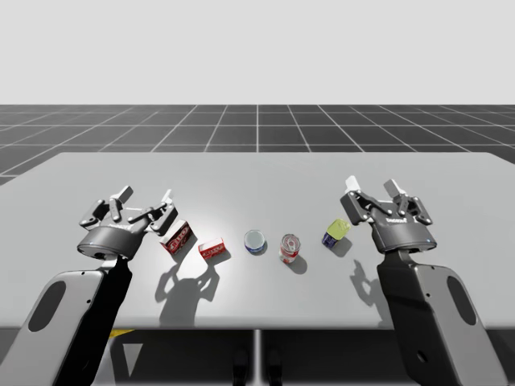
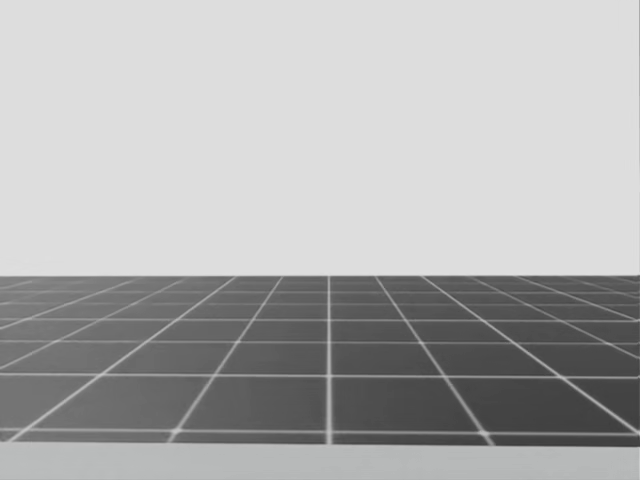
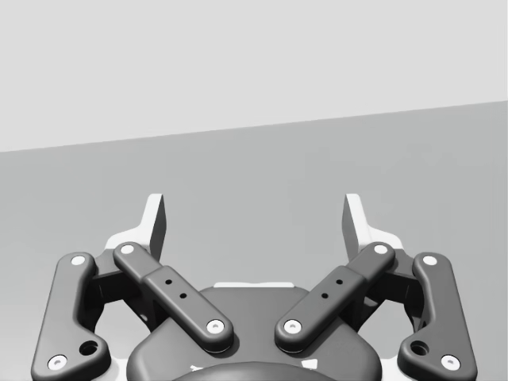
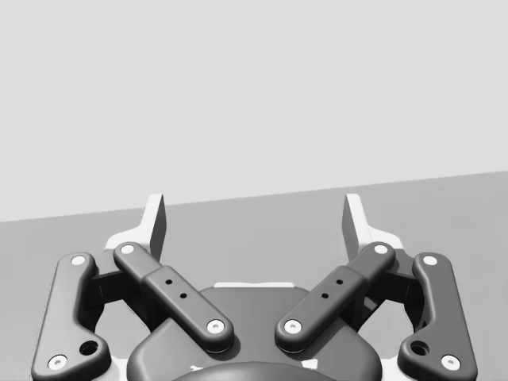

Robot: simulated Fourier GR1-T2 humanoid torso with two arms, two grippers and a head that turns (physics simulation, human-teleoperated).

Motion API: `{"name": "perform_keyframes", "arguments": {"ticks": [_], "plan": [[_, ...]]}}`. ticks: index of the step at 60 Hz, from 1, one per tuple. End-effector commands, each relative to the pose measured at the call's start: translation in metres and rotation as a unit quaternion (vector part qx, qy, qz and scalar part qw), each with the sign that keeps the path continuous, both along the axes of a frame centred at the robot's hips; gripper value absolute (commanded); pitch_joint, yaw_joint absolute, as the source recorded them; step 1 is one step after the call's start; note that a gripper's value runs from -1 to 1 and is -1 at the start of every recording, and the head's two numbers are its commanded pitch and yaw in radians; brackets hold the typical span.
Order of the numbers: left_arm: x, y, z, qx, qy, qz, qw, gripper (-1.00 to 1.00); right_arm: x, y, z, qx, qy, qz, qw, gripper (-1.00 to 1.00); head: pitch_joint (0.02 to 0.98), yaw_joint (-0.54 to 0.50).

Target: Lift the tuna fish can off the table.

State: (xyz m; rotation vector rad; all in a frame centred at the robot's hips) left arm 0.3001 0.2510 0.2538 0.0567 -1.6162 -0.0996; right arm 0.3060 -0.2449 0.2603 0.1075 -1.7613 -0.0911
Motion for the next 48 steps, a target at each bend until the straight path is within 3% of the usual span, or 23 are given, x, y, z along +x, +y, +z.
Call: {"name": "perform_keyframes", "arguments": {"ticks": [1, 2, 6, 9, 12, 15, 26, 48], "plan": [[0.0001, -0.0001, 0.0003, 0.000, 0.000, 0.000, 1.0000, -1.00, -0.0016, 0.0013, -0.0017, -0.010, -0.005, -0.011, 0.9999, -1.00, 0.067, 0.02], [0.0001, -0.0002, 0.0003, 0.000, 0.000, 0.000, 1.0000, -1.00, -0.0021, 0.0015, -0.0024, -0.015, -0.004, -0.003, 0.9999, -1.00, 0.068, 0.02], [0.0002, 0.0000, 0.0003, 0.000, 0.000, 0.001, 1.0000, -1.00, 0.0009, 0.0023, -0.0034, -0.001, 0.002, -0.001, 1.0000, -1.00, 0.080, 0.02], [0.0002, 0.0001, 0.0004, 0.000, 0.000, 0.002, 1.0000, -1.00, 0.0012, 0.0008, -0.0035, -0.015, 0.022, 0.019, 0.9995, -1.00, 0.101, 0.02], [0.0003, 0.0002, 0.0004, 0.000, 0.000, 0.002, 1.0000, -1.00, 0.0015, 0.0007, -0.0040, -0.010, 0.028, 0.019, 0.9994, -1.00, 0.121, 0.01], [0.0003, 0.0003, 0.0006, 0.000, 0.001, 0.003, 1.0000, -1.00, 0.0023, 0.0007, -0.0039, -0.017, 0.023, 0.014, 0.9995, -1.00, 0.172, 0.01], [0.0003, 0.0000, 0.0003, 0.002, 0.001, 0.003, 1.0000, -1.00, 0.0035, 0.0007, -0.0039, -0.016, 0.022, 0.002, 0.9996, -1.00, 0.373, 0.01], [0.0013, -0.0009, -0.0012, 0.008, 0.006, -0.001, 0.9999, -1.00, 0.0053, 0.0005, -0.0063, -0.026, 0.026, -0.008, 0.9993, -1.00, 0.672, 0.02]]}}
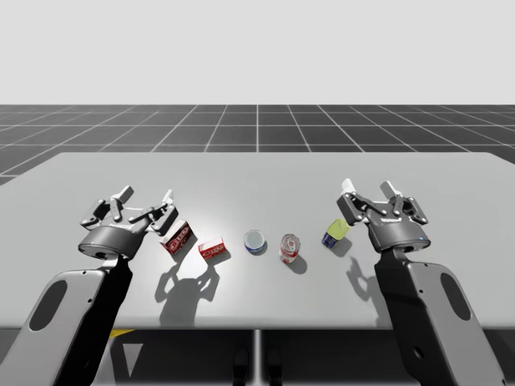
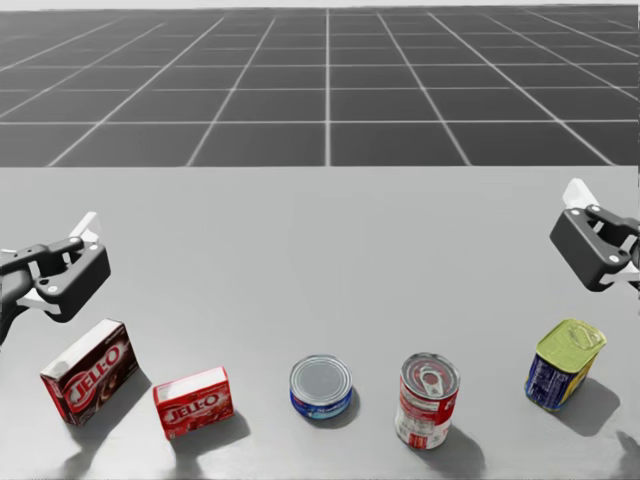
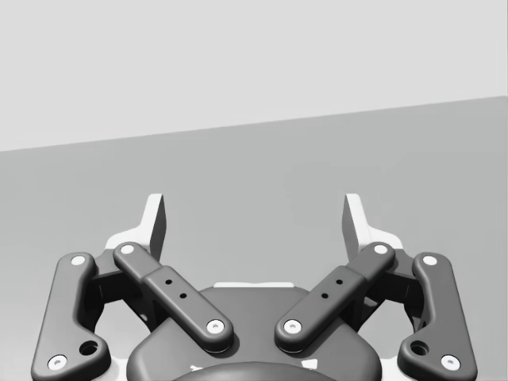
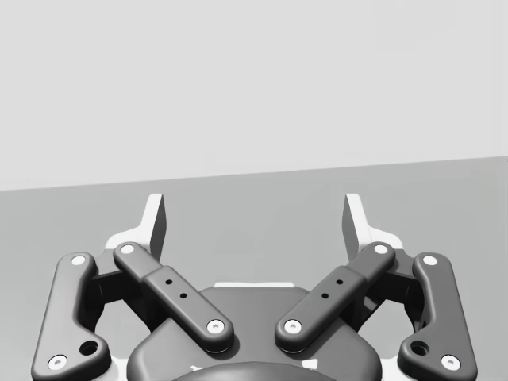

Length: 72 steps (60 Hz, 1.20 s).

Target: Lift the tuna fish can off the table.

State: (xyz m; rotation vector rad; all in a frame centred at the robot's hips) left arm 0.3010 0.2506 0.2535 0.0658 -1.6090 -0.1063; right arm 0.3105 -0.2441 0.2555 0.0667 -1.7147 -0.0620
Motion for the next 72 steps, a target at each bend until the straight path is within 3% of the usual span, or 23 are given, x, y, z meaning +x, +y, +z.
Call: {"name": "perform_keyframes", "arguments": {"ticks": [1, 15, 25, 37, 46, 47, 50, 54, 60, 72], "plan": [[0.000, -0.001, -0.001, 0.003, 0.003, -0.002, 1.0000, -1.00, 0.001, 0.000, -0.002, -0.005, 0.002, -0.003, 1.0000, -1.00, 0.682, 0.02], [0.001, -0.002, -0.001, 0.007, 0.006, -0.005, 0.9999, -1.00, 0.001, 0.001, -0.003, -0.013, 0.005, -0.007, 0.9999, -1.00, 0.836, 0.02], [0.001, -0.004, -0.001, 0.002, 0.009, -0.008, 0.9999, -1.00, 0.002, 0.000, -0.003, -0.014, 0.005, -0.010, 0.9998, -1.00, 0.863, 0.03], [-0.010, -0.018, 0.005, -0.039, 0.027, -0.052, 0.9975, -1.00, 0.003, 0.000, -0.004, -0.021, 0.003, -0.013, 0.9997, -1.00, 0.847, 0.04], [-0.042, -0.037, 0.018, -0.030, 0.026, -0.099, 0.9943, -1.00, 0.003, 0.000, -0.005, -0.021, 0.004, -0.014, 0.9997, -1.00, 0.839, 0.04], [-0.049, -0.041, 0.020, -0.025, 0.026, -0.110, 0.9933, -1.00, 0.003, 0.001, -0.005, -0.022, 0.004, -0.014, 0.9997, -1.00, 0.839, 0.04], [-0.068, -0.050, 0.024, -0.036, 0.040, -0.153, 0.9868, -1.00, 0.003, 0.001, -0.005, -0.024, 0.002, -0.013, 0.9996, -1.00, 0.840, 0.05], [-0.087, -0.059, 0.026, -0.035, 0.048, -0.178, 0.9822, -1.00, 0.003, 0.001, -0.005, -0.024, 0.002, -0.013, 0.9996, -1.00, 0.841, 0.05], [-0.113, -0.072, 0.024, -0.021, 0.047, -0.197, 0.9792, -1.00, 0.003, 0.001, -0.005, -0.023, 0.001, -0.013, 0.9996, -1.00, 0.841, 0.05], [-0.144, -0.088, 0.008, -0.021, 0.078, -0.231, 0.9696, -1.00, 0.002, 0.001, -0.004, -0.022, 0.000, -0.014, 0.9997, -1.00, 0.838, 0.05]]}}
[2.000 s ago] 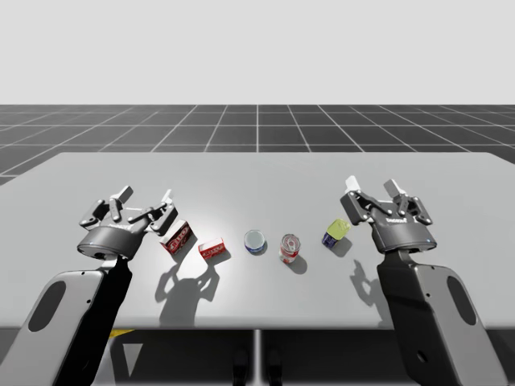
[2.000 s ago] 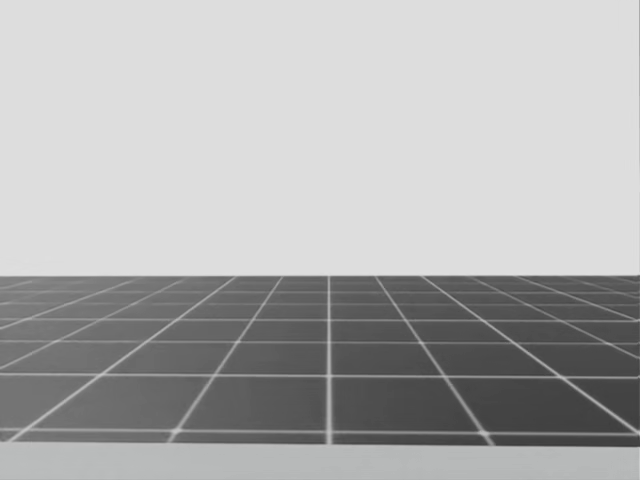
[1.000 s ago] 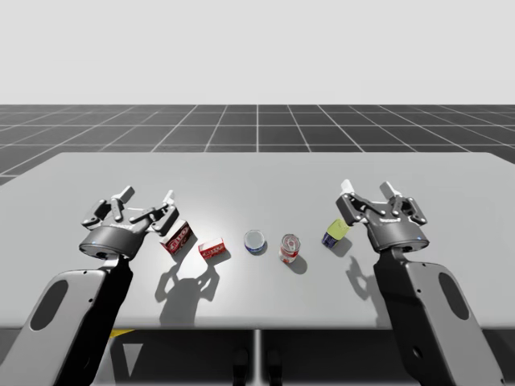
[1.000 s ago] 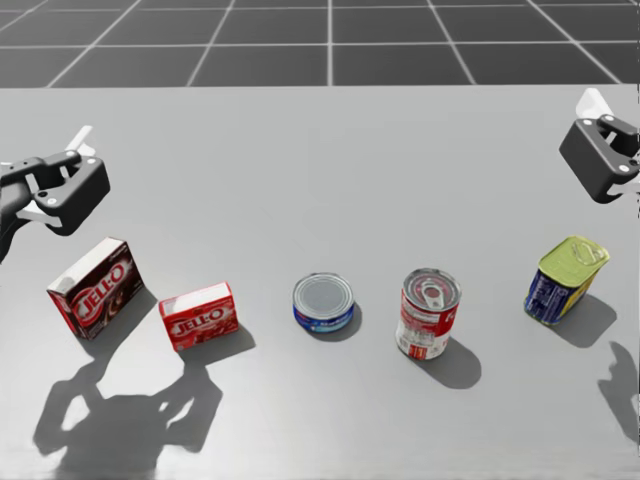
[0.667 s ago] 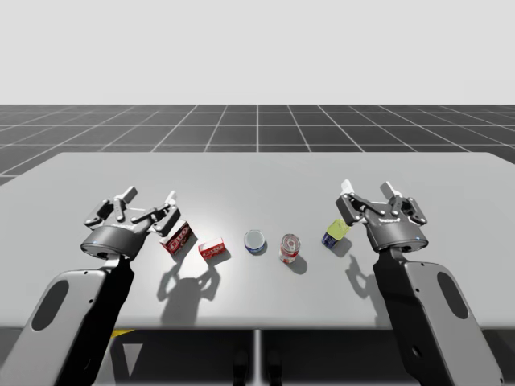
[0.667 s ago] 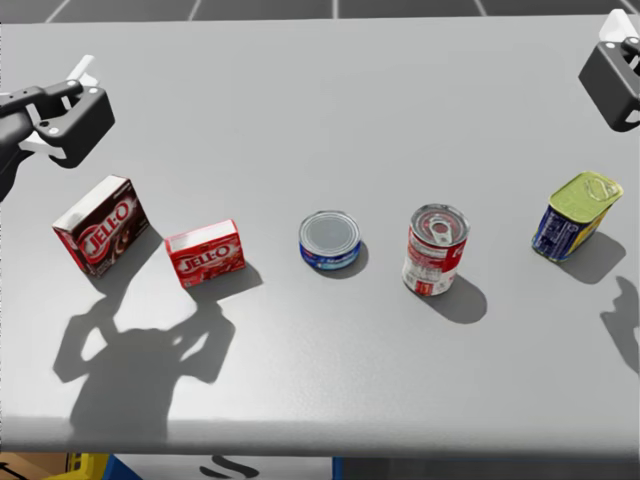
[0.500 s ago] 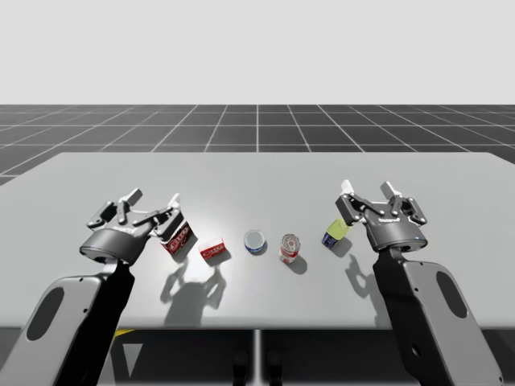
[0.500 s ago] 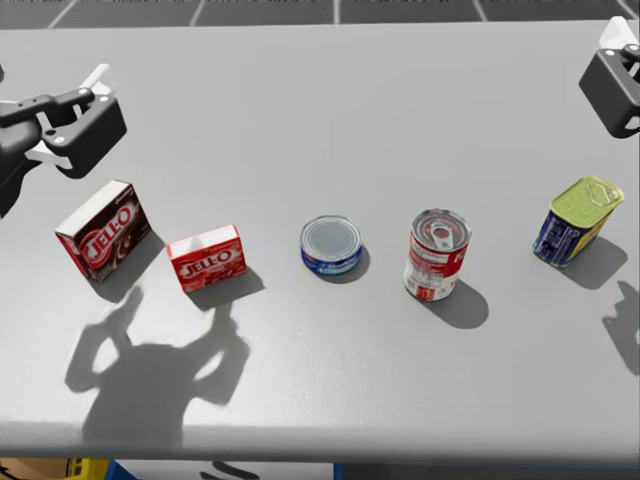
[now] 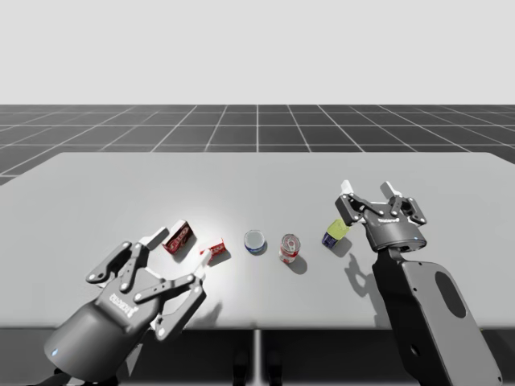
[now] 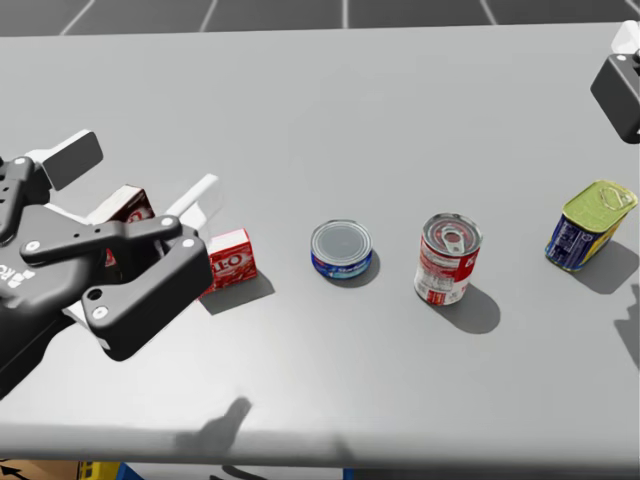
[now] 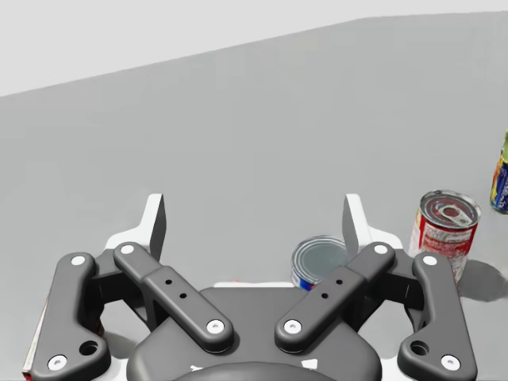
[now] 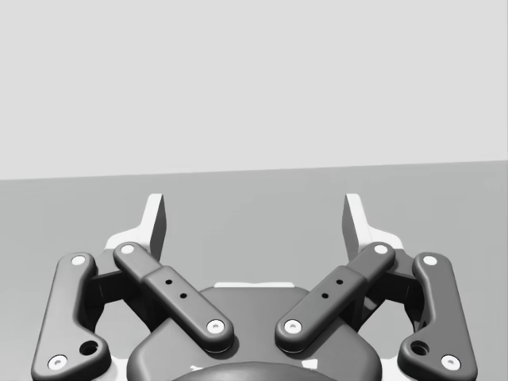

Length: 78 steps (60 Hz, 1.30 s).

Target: Lift the tuna fish can off the table.

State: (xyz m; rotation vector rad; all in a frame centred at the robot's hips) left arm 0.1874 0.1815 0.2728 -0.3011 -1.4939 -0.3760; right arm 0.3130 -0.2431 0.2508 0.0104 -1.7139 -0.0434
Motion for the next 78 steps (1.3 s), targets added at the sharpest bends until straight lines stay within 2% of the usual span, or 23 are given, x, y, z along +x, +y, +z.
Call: {"name": "perform_keyframes", "arguments": {"ticks": [1, 7, 12, 17, 35, 44, 62, 78], "plan": [[-0.033, -0.021, -0.014, 0.004, 0.027, -0.034, 0.9991, -1.00, 0.000, 0.000, 0.000, 0.001, 0.000, 0.000, 1.0000, -1.00, 0.838, 0.05], [-0.040, -0.029, -0.028, 0.003, 0.050, -0.047, 0.9976, -1.00, 0.000, 0.000, 0.000, 0.001, 0.000, 0.000, 1.0000, -1.00, 0.839, 0.05], [-0.043, -0.037, -0.043, -0.017, 0.072, -0.043, 0.9963, -1.00, 0.000, 0.000, 0.000, 0.001, -0.001, 0.000, 1.0000, -1.00, 0.838, 0.05], [-0.041, -0.046, -0.058, -0.022, 0.085, -0.038, 0.9954, -1.00, -0.001, 0.000, 0.001, 0.001, -0.004, 0.000, 1.0000, -1.00, 0.838, 0.05], [-0.011, -0.067, -0.091, -0.003, 0.112, -0.015, 0.9936, -1.00, -0.001, 0.001, 0.001, -0.004, -0.008, 0.000, 1.0000, -1.00, 0.846, 0.05], [0.012, -0.081, -0.105, 0.000, 0.140, -0.001, 0.9902, -1.00, -0.002, 0.002, 0.001, -0.007, -0.009, -0.002, 0.9999, -1.00, 0.844, 0.05], [0.044, -0.100, -0.113, 0.019, 0.157, 0.017, 0.9873, -1.00, -0.003, 0.001, 0.002, -0.007, -0.014, -0.004, 0.9999, -1.00, 0.845, 0.05], [0.077, -0.116, -0.123, 0.021, 0.189, 0.037, 0.9811, -1.00, -0.003, 0.000, 0.003, -0.004, -0.015, -0.005, 0.9999, -1.00, 0.845, 0.05]]}}
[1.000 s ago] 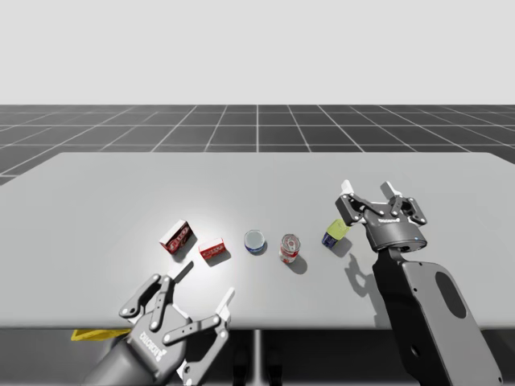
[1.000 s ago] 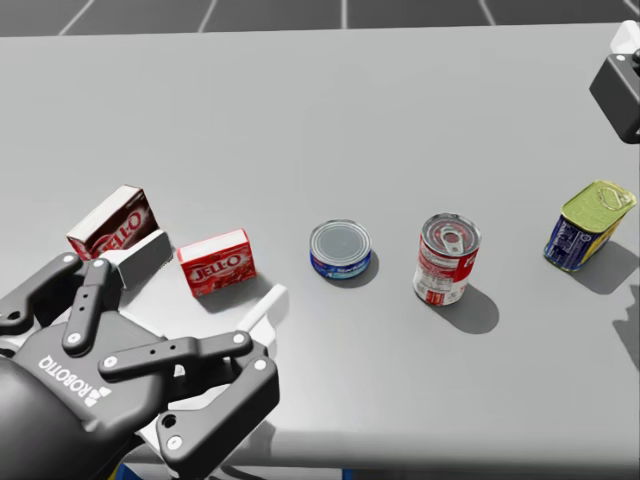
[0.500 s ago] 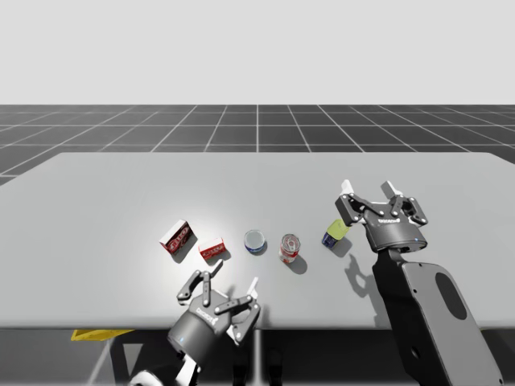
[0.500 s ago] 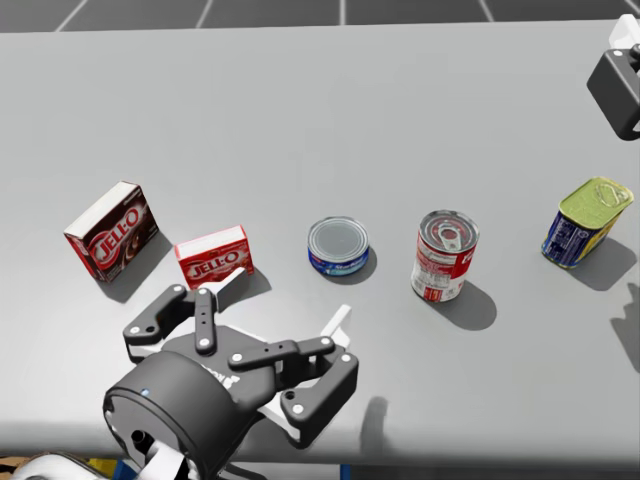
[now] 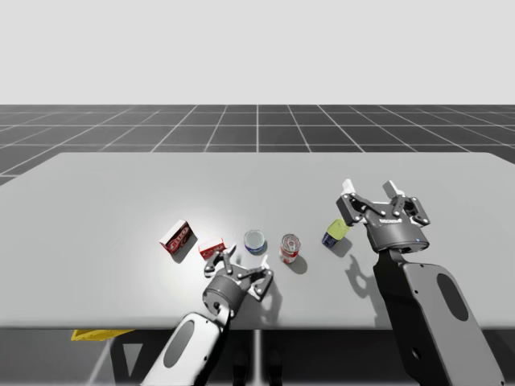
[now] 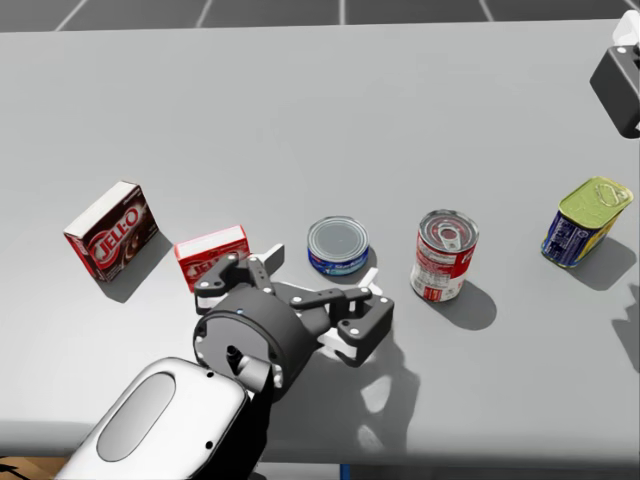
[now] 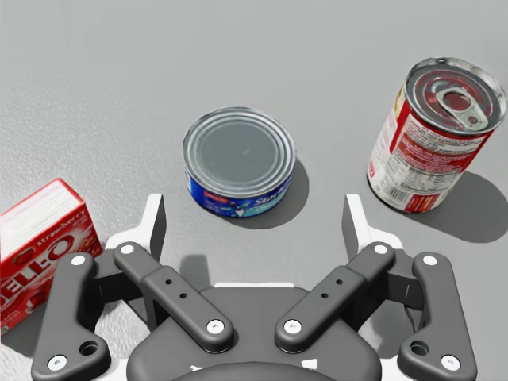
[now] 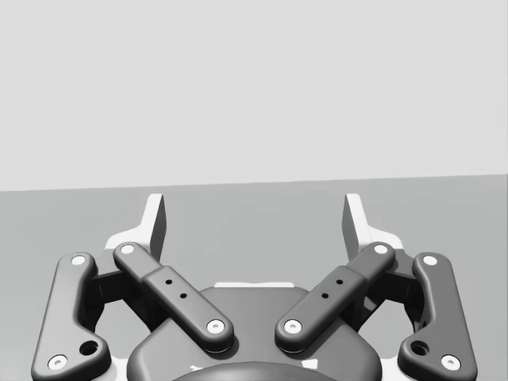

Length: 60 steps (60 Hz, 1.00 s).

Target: Lift the tuna fish can off the table.

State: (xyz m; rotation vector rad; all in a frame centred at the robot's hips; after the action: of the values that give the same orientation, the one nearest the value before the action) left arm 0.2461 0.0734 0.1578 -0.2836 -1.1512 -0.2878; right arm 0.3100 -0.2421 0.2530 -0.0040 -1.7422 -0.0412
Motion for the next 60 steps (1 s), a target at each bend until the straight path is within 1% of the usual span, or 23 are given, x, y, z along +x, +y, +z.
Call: {"name": "perform_keyframes", "arguments": {"ticks": [1, 7, 9, 13, 17, 18, 20, 22, 25, 26, 28, 30, 38, 44, 45, 51, 52, 53, 54, 55, 56, 57, 60], "plan": [[0.020, -0.009, -0.009, 0.010, 0.015, 0.012, 0.9998, -1.00, 0.000, -0.001, 0.001, 0.001, -0.001, -0.001, 1.0000, -1.00, 0.845, 0.05], [0.028, -0.013, -0.010, 0.011, 0.018, 0.017, 0.9996, -1.00, 0.000, -0.001, 0.001, 0.002, -0.001, 0.000, 1.0000, -1.00, 0.845, 0.05], [0.031, -0.015, -0.010, 0.015, 0.016, 0.019, 0.9996, -1.00, 0.000, -0.001, 0.001, 0.002, -0.001, 0.000, 1.0000, -1.00, 0.844, 0.05], [0.034, -0.018, -0.010, 0.012, 0.022, 0.019, 0.9995, -1.00, 0.000, -0.001, 0.001, 0.002, -0.001, 0.000, 1.0000, -1.00, 0.844, 0.05], [0.042, -0.023, -0.010, 0.014, 0.023, 0.024, 0.9994, -1.00, 0.000, -0.001, 0.001, 0.002, -0.001, 0.000, 1.0000, -1.00, 0.844, 0.05], [0.045, -0.024, -0.011, 0.018, 0.018, 0.027, 0.9993, -1.00, 0.000, -0.001, 0.001, 0.002, -0.001, 0.000, 1.0000, -1.00, 0.844, 0.05], [0.048, -0.026, -0.011, 0.020, 0.016, 0.031, 0.9992, -1.00, 0.000, -0.001, 0.001, 0.002, -0.001, 0.000, 1.0000, -1.00, 0.844, 0.05], [0.054, -0.027, -0.013, 0.017, 0.023, 0.038, 0.9989, -1.00, 0.000, -0.001, 0.001, 0.003, -0.001, 0.001, 1.0000, -1.00, 0.844, 0.05], [0.057, -0.027, -0.015, 0.028, 0.022, 0.043, 0.9985, -1.00, 0.000, -0.001, 0.001, 0.003, -0.001, 0.001, 1.0000, -1.00, 0.845, 0.05], [0.059, -0.027, -0.017, 0.027, 0.026, 0.045, 0.9983, -1.00, 0.000, -0.001, 0.001, 0.003, -0.001, 0.000, 1.0000, -1.00, 0.846, 0.05], [0.060, -0.028, -0.019, 0.024, 0.035, 0.044, 0.9981, -1.00, -0.001, -0.001, 0.002, 0.004, -0.001, 0.000, 1.0000, -1.00, 0.847, 0.05], [0.061, -0.028, -0.022, 0.031, 0.033, 0.046, 0.9979, -1.00, -0.001, -0.001, 0.002, 0.004, -0.001, 0.000, 1.0000, -1.00, 0.849, 0.04], [0.066, -0.027, -0.024, 0.028, 0.038, 0.051, 0.9976, -1.00, 0.000, -0.001, 0.002, 0.003, -0.001, 0.001, 1.0000, -1.00, 0.850, 0.04], [0.067, -0.028, -0.025, 0.036, 0.054, 0.052, 0.9966, -1.00, -0.001, -0.001, 0.002, 0.003, -0.001, 0.000, 1.0000, -1.00, 0.848, 0.04], [0.068, -0.028, -0.025, 0.044, 0.060, 0.052, 0.9958, -1.00, 0.000, -0.001, 0.002, 0.003, -0.001, 0.000, 1.0000, -1.00, 0.847, 0.05], [0.068, -0.028, -0.025, 0.041, 0.070, 0.047, 0.9956, -1.00, -0.001, -0.001, 0.001, 0.003, -0.001, 0.001, 1.0000, -1.00, 0.845, 0.05], [0.068, -0.028, -0.025, 0.044, 0.068, 0.049, 0.9954, -1.00, -0.001, -0.001, 0.001, 0.003, -0.001, 0.001, 1.0000, -1.00, 0.845, 0.05], [0.068, -0.028, -0.025, 0.050, 0.068, 0.053, 0.9950, -0.94, -0.001, -0.001, 0.002, 0.003, -0.001, 0.000, 1.0000, -1.00, 0.844, 0.05], [0.066, -0.028, -0.024, 0.053, 0.065, 0.054, 0.9950, -0.79, -0.001, -0.001, 0.002, 0.003, -0.001, 0.000, 1.0000, -1.00, 0.843, 0.05], [0.067, -0.028, -0.026, 0.051, 0.068, 0.051, 0.9952, -0.27, 0.000, -0.001, 0.002, 0.003, -0.001, 0.000, 1.0000, -1.00, 0.843, 0.05], [0.066, -0.028, -0.025, 0.055, 0.067, 0.048, 0.9951, 0.32, 0.000, -0.001, 0.002, 0.003, -0.001, 0.000, 1.0000, -1.00, 0.843, 0.05], [0.065, -0.028, -0.025, 0.053, 0.067, 0.047, 0.9952, 0.96, -0.001, -0.001, 0.002, 0.003, -0.001, 0.000, 1.0000, -1.00, 0.841, 0.05], [0.063, -0.028, -0.024, 0.053, 0.063, 0.043, 0.9957, 1.00, -0.001, -0.001, 0.002, 0.003, -0.001, 0.000, 1.0000, -1.00, 0.835, 0.05]]}}
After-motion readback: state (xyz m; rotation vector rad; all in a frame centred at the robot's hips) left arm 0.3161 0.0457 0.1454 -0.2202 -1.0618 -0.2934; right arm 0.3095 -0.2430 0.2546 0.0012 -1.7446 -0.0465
